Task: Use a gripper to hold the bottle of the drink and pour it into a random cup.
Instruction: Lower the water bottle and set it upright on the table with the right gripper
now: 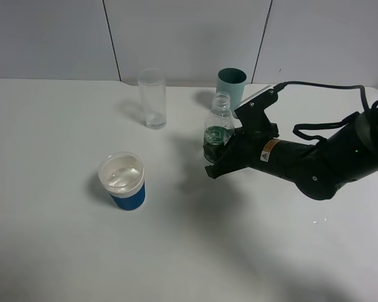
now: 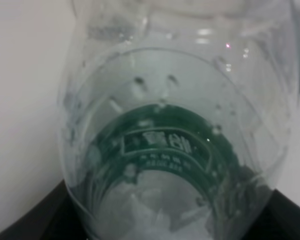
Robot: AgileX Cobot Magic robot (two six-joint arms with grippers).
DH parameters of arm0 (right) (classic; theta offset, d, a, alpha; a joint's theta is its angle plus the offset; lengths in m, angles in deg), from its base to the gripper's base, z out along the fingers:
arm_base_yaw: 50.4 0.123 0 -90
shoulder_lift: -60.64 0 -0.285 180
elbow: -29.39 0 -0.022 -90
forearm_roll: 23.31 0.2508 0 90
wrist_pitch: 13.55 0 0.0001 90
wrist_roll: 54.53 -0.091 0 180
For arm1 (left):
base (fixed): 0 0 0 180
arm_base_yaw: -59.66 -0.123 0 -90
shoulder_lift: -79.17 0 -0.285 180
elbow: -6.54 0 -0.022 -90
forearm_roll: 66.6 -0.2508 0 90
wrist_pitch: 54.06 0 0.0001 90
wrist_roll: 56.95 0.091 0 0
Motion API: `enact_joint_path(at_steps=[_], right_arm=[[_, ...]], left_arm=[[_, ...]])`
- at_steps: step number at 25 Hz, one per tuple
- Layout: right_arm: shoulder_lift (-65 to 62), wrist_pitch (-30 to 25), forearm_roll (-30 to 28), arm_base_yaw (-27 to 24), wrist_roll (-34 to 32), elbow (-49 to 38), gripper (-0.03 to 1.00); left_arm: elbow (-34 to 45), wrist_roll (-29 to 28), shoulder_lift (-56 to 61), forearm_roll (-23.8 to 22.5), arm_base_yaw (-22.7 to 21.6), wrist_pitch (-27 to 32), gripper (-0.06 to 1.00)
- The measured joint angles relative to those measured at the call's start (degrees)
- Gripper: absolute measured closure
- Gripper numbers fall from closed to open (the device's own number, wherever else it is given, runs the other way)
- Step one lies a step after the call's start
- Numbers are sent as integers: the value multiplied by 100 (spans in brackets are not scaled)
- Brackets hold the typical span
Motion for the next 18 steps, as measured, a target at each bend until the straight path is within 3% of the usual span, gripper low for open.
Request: enact_joint_path(at_steps=[11, 18], right_arm=[[12, 23, -103, 0, 43, 0, 40], [20, 87, -109, 0, 43, 0, 14]], left_arm=[[0, 0, 0, 0, 0, 0, -5], [0, 0, 0, 0, 0, 0, -5]])
